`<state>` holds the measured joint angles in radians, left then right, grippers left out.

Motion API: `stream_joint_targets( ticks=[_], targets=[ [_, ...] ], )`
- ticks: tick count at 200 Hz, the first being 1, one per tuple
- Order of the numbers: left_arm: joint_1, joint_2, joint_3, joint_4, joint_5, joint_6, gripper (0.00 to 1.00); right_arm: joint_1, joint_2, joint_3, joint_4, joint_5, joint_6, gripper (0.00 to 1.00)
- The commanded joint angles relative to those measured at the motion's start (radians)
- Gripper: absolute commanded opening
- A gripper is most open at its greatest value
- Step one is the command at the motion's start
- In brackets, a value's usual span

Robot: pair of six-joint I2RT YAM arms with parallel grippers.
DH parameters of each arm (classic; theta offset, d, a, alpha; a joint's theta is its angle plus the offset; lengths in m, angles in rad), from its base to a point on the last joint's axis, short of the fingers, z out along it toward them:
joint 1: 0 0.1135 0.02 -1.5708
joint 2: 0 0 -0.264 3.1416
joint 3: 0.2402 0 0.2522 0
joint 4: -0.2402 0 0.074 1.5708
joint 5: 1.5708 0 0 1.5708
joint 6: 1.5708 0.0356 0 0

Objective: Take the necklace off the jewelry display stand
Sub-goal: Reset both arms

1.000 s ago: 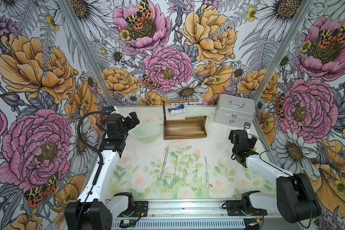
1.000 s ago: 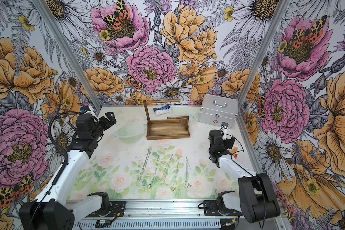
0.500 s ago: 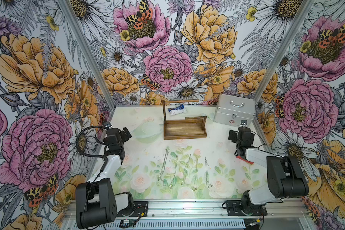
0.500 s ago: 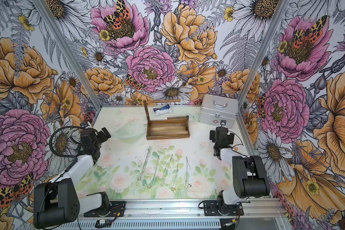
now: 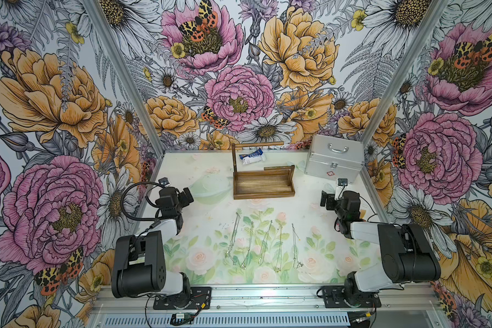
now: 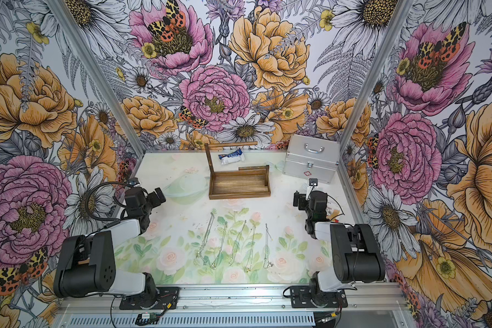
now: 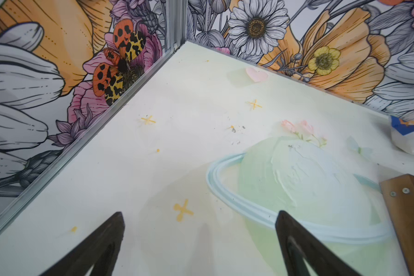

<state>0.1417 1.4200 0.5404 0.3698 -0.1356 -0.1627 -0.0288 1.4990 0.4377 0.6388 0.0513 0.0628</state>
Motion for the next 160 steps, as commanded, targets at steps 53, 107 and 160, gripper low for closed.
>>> stream_joint_targets(
  ticks=[53,107,160],
  targets=[
    [-0.122,-0.016,-0.065,0.228,0.089,0.149,0.99,0.014,0.022,-0.074,0.265,0.044,0.012,1.0],
    [-0.094,0.019,-0.138,0.41,0.096,0.14,0.99,0.016,0.015,-0.127,0.349,0.048,0.012,1.0],
    [-0.133,0.128,-0.215,0.666,0.129,0.194,0.99,0.021,0.025,-0.218,0.536,0.043,-0.001,1.0]
  ],
)
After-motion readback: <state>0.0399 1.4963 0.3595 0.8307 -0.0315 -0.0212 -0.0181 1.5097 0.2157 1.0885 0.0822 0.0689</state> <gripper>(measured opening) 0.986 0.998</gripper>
